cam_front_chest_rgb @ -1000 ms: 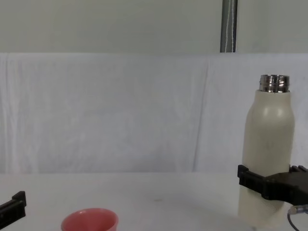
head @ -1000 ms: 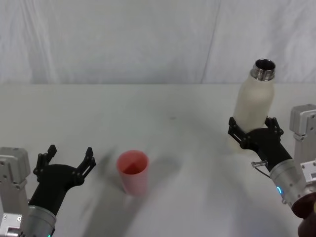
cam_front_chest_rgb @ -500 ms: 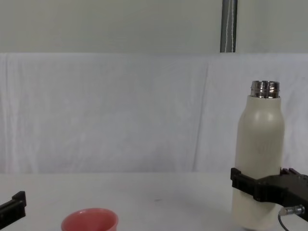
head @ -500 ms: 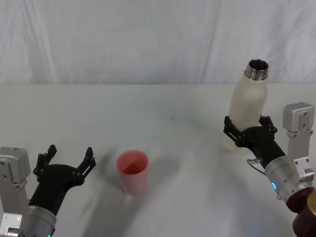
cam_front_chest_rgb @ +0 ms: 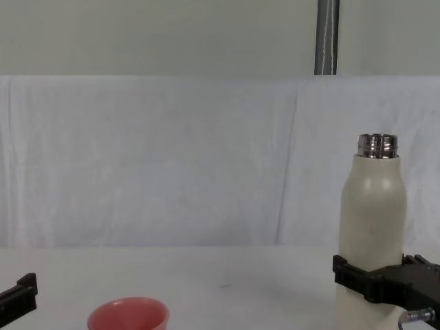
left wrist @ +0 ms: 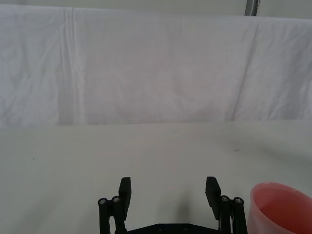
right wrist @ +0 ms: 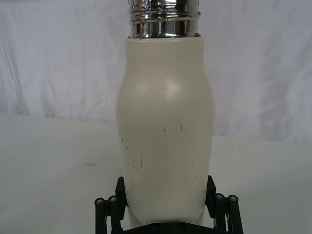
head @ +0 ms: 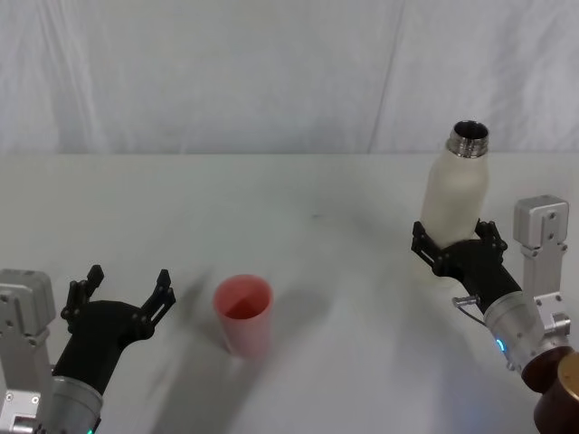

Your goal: Grasp the thermos with one hand and pour water into the cup lid.

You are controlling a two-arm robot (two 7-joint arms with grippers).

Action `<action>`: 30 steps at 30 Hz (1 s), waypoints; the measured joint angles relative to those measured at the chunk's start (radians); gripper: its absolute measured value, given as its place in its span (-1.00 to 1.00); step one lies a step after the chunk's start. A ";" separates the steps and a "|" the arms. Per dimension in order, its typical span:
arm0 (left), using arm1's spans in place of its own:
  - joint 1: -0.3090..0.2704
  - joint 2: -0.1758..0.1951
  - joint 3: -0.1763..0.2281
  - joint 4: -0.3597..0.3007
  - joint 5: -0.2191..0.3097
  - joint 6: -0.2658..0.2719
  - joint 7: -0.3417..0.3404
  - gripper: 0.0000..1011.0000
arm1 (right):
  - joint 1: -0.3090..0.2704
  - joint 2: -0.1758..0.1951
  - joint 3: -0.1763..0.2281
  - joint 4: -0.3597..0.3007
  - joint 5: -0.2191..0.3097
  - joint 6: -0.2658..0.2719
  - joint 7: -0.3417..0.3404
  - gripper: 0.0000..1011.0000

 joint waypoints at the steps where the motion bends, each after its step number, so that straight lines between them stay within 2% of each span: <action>1: 0.000 0.000 0.000 0.000 0.000 0.000 0.000 0.98 | 0.001 0.000 0.000 0.002 -0.001 -0.001 -0.001 0.88; 30: 0.000 0.000 0.000 0.000 0.000 0.000 0.000 0.98 | 0.054 -0.018 0.006 0.072 -0.011 -0.033 0.001 0.88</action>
